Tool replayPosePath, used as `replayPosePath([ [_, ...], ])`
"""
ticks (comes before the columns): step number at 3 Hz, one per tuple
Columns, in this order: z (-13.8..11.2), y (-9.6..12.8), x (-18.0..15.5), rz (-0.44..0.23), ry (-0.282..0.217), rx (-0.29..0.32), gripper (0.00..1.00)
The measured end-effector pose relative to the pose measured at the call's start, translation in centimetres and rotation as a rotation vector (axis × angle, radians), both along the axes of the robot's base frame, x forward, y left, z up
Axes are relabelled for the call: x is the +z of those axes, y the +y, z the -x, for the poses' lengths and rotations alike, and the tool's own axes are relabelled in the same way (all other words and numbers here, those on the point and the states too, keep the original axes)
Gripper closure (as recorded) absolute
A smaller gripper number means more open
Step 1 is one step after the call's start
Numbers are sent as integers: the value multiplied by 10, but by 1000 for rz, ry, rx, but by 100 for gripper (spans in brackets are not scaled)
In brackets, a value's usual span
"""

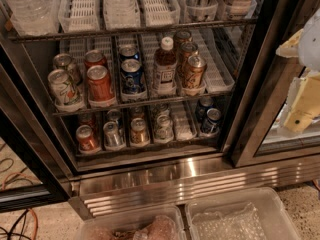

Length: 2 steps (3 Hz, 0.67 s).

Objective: Pick blue plastic bottle from top shelf of fridge

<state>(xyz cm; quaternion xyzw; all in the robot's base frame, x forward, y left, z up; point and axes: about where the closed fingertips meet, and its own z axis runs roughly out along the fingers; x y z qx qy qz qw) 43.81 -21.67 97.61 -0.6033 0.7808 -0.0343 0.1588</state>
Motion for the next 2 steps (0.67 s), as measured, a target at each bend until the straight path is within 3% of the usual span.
replayPosePath([
  [2, -1, -3, 6, -33, -18, -33, 0],
])
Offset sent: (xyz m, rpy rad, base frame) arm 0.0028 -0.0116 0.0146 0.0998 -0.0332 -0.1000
